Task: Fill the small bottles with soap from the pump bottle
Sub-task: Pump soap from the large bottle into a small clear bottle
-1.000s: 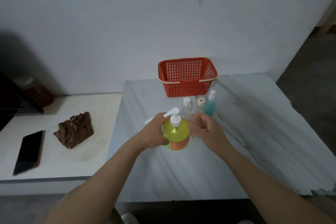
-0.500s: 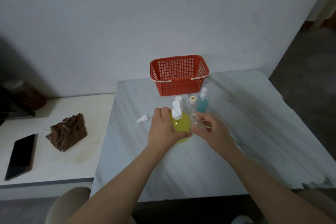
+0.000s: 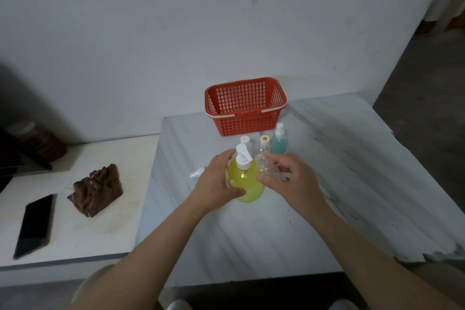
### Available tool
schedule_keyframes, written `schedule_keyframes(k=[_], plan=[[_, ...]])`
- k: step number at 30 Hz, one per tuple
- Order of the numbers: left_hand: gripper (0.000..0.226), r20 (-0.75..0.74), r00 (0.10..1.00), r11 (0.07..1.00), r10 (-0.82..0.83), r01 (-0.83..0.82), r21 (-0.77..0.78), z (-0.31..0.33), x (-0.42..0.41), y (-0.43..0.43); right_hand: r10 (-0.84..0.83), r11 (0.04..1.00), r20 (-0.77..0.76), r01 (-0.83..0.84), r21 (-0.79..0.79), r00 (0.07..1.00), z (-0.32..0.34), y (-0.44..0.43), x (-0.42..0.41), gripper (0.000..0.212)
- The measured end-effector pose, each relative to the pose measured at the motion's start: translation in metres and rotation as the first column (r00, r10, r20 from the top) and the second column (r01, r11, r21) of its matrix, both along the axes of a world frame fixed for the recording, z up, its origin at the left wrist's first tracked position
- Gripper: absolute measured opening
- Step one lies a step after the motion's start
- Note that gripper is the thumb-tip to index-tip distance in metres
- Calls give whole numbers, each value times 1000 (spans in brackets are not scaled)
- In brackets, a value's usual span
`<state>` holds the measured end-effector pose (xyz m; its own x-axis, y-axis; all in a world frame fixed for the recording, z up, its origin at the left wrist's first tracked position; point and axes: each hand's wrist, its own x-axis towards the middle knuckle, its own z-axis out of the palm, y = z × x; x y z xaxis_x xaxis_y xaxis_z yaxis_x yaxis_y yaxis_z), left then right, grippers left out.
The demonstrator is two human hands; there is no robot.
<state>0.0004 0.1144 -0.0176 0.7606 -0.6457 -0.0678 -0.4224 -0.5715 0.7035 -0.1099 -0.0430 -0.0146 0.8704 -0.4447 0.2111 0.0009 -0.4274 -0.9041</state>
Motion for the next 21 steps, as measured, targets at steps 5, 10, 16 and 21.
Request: schedule_keyframes(k=[5, 10, 16, 21], plan=[[78, 71, 997, 1000, -17, 17, 0, 3, 4, -10, 1, 1000, -24, -1, -27, 1000, 5, 2, -2, 44], [79, 211, 977, 999, 27, -32, 20, -3, -8, -13, -24, 998, -17, 23, -56, 1000, 9, 3, -2, 46], [81, 207, 976, 997, 69, -77, 28, -7, -12, -11, -31, 998, -12, 30, -63, 999, 9, 4, 0, 43], [49, -208, 976, 996, -63, 49, -71, 32, 5, -1, -36, 997, -46, 33, -64, 998, 11, 1, 1, 45]])
